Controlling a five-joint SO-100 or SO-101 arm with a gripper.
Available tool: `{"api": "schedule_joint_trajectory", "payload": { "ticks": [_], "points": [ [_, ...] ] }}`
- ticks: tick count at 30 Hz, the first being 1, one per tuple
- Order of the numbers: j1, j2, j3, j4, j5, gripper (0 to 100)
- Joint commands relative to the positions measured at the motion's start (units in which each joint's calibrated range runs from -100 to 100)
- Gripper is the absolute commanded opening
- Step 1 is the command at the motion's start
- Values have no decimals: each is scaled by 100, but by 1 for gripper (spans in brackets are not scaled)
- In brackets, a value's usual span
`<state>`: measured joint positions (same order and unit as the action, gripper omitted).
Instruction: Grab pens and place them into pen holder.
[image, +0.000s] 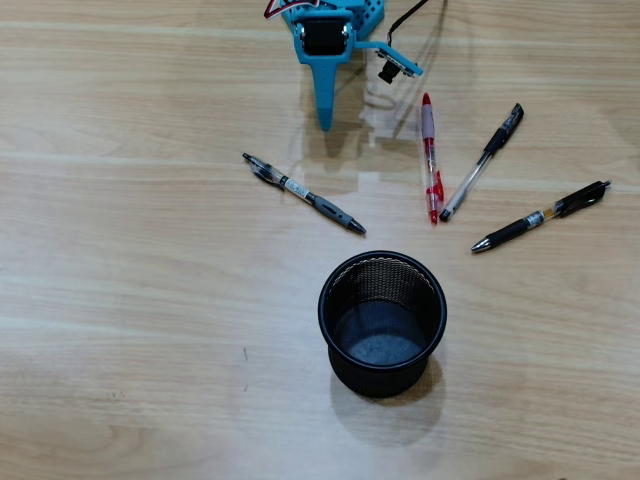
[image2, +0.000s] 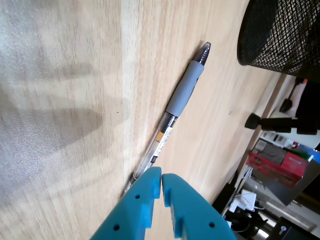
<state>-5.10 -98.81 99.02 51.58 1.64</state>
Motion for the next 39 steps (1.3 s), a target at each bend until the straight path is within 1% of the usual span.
{"api": "schedule_joint_trajectory", "payload": {
  "ticks": [1,8,13,15,16,22,23,26,29,32,35,39],
  "points": [
    [85,-59,34,-14,-22,2],
    [48,-34,-38,-69,-28,2],
    [75,229,-545,-69,-28,2],
    [94,594,-925,-69,-28,2],
    [103,1138,-1432,-69,-28,2],
    [167,2938,-3242,13,-49,2],
    [213,3176,-3486,13,-127,2],
    [350,3626,-3930,22,-614,2],
    [432,3873,-4083,22,-1054,2],
    [432,4102,-4192,50,-1342,2],
    [377,4560,-4626,724,-1572,2],
    [423,5690,-5957,2364,-1666,2]
  ]
}}
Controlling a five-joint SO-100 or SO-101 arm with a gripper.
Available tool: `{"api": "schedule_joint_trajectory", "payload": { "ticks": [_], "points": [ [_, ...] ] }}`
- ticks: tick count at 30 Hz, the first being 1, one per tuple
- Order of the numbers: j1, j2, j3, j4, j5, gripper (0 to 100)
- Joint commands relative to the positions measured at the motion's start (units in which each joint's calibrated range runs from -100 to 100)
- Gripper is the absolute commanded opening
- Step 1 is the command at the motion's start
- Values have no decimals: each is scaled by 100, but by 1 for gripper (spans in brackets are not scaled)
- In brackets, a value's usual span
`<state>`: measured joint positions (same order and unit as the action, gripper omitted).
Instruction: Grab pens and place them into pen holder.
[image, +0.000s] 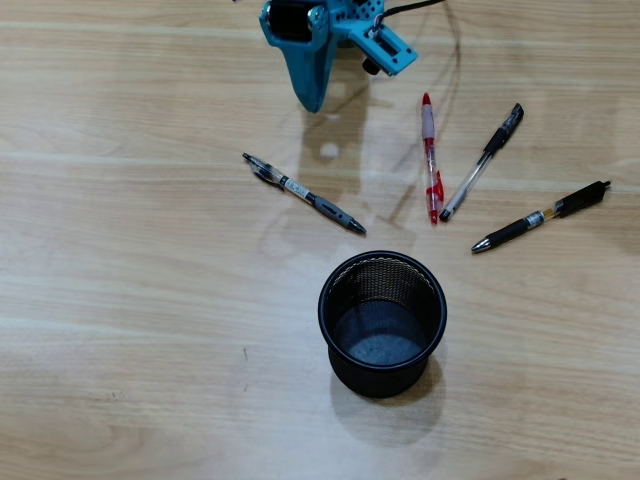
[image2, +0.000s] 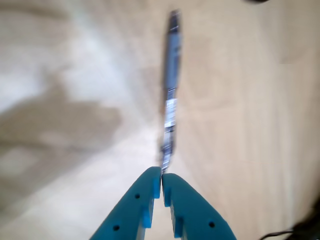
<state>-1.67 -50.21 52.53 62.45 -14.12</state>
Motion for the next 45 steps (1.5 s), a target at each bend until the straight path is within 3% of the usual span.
{"api": "schedule_joint_trajectory", "payload": {
  "ticks": [1,5,9,12,17,25,33,45],
  "points": [
    [80,1127,-1751,1623,-75,2],
    [25,2155,-3325,2525,-96,2],
    [7,2877,-4221,2607,-101,2],
    [-2,3174,-4402,2579,-143,2],
    [-2,3514,-4230,2579,-661,4],
    [-204,4185,-4076,2507,-797,40],
    [-204,5119,-4058,1595,-797,29],
    [-130,6622,-4067,866,-813,29]
  ]
}}
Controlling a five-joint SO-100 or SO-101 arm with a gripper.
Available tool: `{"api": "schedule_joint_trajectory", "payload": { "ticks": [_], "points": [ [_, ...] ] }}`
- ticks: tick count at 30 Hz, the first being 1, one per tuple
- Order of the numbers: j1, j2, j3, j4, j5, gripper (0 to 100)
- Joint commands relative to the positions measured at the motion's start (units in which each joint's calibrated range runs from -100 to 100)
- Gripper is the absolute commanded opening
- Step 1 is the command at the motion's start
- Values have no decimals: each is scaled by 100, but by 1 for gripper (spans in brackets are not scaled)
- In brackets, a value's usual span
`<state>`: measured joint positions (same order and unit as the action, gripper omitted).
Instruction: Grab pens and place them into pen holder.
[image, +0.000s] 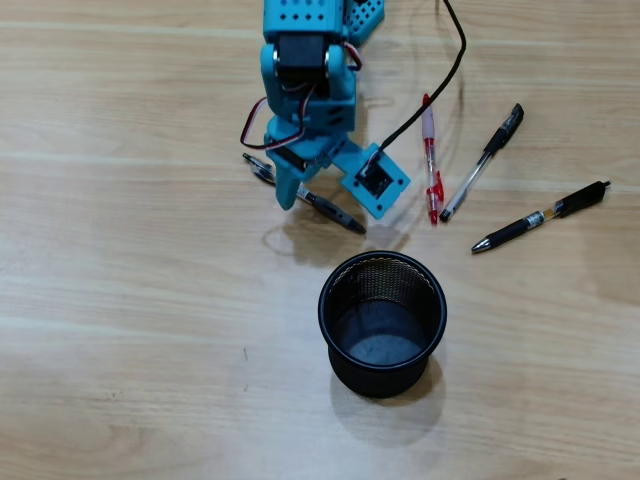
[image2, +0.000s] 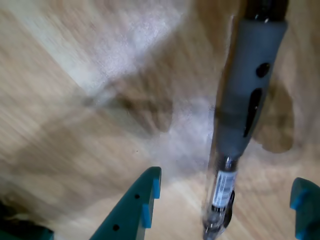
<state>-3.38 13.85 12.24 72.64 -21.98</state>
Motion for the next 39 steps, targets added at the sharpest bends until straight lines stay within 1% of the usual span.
{"api": "schedule_joint_trajectory", "payload": {
  "ticks": [1,4,16,18,22,23,25,29,32,35,39],
  "points": [
    [41,275,-39,-152,-90,29],
    [4,411,-30,-152,-232,28],
    [-14,369,-21,-234,-232,27],
    [-14,369,-21,-234,-232,22],
    [-14,369,-3,-489,-232,4],
    [-14,369,-3,-553,-232,1],
    [-23,360,115,-717,-232,4],
    [-23,343,450,-1173,-232,2],
    [-5,309,459,-1218,-232,2],
    [23,-39,468,-1118,-232,2],
    [187,-939,604,-1109,-232,2]
  ]
}}
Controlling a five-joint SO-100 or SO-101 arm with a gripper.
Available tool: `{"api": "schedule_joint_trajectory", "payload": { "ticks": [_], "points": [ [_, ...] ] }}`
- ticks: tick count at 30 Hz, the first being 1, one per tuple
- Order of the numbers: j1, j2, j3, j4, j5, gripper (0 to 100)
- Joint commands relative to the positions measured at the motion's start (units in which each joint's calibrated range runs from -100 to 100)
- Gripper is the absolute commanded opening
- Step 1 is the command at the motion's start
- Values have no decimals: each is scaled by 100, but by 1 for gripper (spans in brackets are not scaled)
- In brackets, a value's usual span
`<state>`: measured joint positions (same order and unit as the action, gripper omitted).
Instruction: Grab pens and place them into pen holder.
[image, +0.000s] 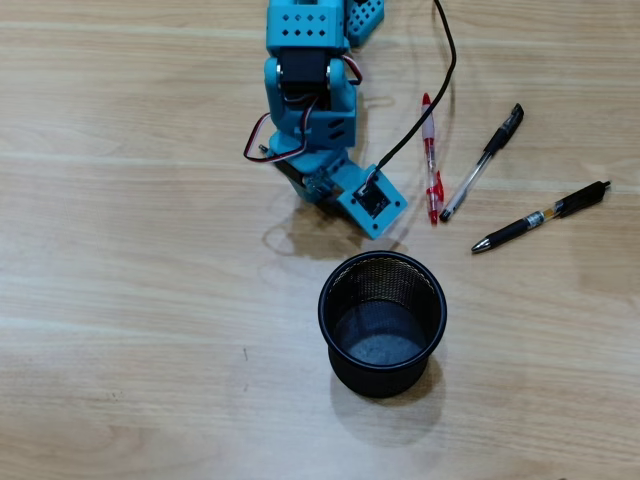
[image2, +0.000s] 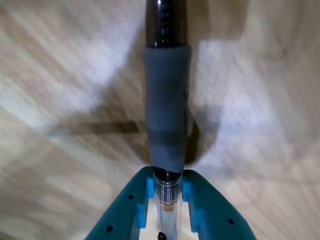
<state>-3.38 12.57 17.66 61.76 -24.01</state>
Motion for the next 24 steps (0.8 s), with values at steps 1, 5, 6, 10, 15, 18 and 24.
{"api": "schedule_joint_trajectory", "payload": {
  "ticks": [1,5,6,10,15,18,24],
  "points": [
    [215,-1032,153,-21,-29,2],
    [407,-2068,678,-21,-29,2],
    [471,-2349,832,-21,-29,2],
    [672,-3512,1583,-21,-29,2],
    [782,-4455,2099,-30,-34,2],
    [672,-4642,1800,-112,-343,2],
    [480,-4905,605,-112,-767,2]
  ]
}}
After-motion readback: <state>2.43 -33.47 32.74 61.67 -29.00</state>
